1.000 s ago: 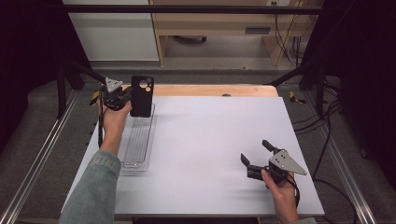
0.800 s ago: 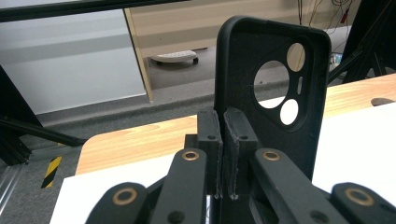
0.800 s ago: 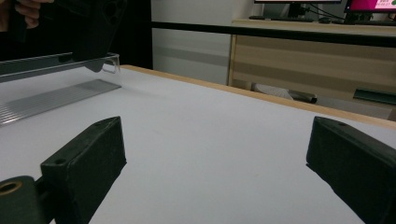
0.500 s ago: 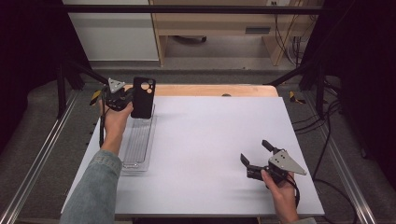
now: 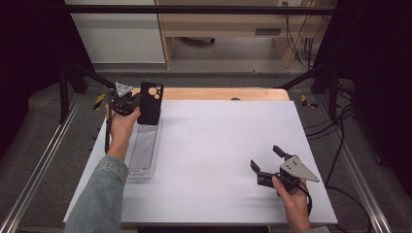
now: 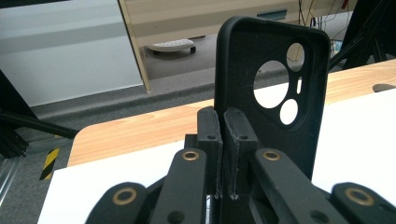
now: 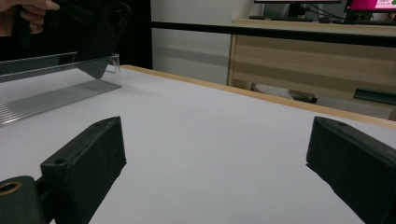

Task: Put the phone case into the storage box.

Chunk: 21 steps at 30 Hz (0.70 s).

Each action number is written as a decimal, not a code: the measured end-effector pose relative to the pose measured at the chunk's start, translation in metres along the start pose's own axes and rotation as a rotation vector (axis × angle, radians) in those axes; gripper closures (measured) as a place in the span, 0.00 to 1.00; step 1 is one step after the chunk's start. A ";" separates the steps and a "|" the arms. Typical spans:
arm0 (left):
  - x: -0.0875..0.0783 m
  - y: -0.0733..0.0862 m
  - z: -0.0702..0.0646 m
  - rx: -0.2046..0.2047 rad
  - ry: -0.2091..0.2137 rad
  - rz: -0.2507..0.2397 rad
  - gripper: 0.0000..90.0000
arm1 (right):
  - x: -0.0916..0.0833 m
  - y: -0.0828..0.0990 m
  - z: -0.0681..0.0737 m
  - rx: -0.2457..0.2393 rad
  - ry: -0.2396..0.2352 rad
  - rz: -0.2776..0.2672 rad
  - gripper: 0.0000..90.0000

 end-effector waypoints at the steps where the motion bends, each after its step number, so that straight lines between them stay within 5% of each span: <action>1: 0.000 0.000 0.000 0.003 0.000 0.000 0.95 | 0.000 0.000 0.000 0.000 0.000 0.000 0.05; 21: 0.007 0.006 0.002 -0.013 -0.009 0.033 0.95 | 0.000 0.001 -0.001 0.005 0.000 0.002 0.05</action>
Point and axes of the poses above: each handheld gripper's, and its own axes: x roughly forward along the jaws, y roughly out of its underside, z roughly to its left, the point moved 6 cm from there along x, roughly forward along the jaws, and after that the axes turned 6 degrees about -z, right-handed, at the moved point
